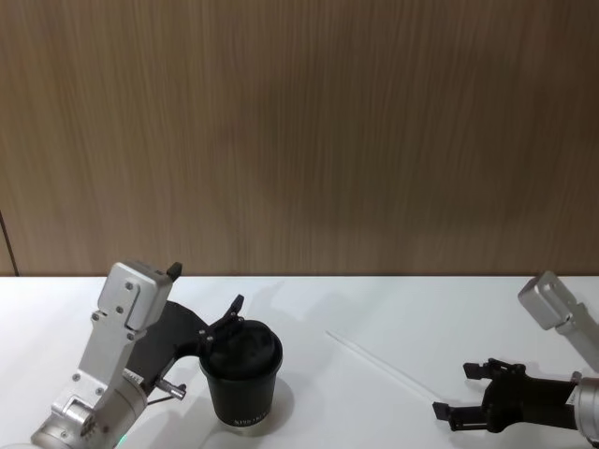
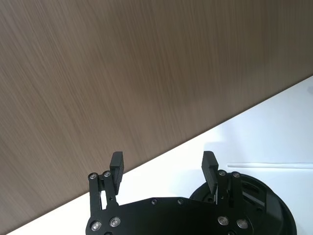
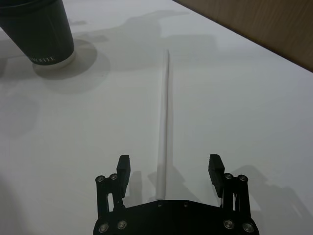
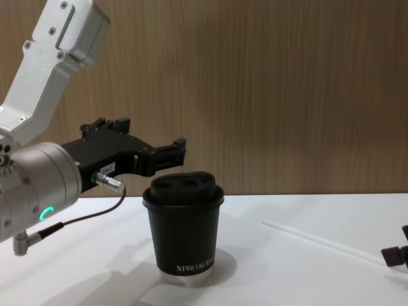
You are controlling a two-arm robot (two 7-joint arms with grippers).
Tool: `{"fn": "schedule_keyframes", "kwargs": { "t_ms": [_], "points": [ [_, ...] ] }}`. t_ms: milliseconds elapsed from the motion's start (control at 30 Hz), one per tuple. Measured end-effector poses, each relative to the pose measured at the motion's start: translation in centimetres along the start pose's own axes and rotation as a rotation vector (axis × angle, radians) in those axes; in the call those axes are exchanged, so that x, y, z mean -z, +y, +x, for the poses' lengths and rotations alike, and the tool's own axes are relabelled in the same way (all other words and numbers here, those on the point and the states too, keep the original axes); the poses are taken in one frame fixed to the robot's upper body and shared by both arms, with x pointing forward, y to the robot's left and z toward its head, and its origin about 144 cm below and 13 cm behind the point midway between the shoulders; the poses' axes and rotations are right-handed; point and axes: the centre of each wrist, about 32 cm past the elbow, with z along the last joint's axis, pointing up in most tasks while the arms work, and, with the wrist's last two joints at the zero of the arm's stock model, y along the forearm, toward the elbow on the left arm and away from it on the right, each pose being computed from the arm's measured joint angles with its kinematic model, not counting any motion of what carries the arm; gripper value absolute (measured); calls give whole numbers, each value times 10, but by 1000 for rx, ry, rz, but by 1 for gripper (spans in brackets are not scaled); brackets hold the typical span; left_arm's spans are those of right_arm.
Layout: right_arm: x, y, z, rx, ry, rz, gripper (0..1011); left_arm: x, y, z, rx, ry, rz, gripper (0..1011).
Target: Pick up the straw with one hand, pass it to the other hand, and insert it into the cup.
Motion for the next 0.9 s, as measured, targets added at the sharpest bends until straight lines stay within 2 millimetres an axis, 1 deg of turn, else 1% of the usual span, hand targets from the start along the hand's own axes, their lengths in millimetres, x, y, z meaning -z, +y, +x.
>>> {"fn": "schedule_keyframes", "kwargs": {
  "t_ms": [900],
  "points": [
    [1,12,-5,-14,-26,-20,1001,0,0,0,0,0,0,1003]
  ]
}}
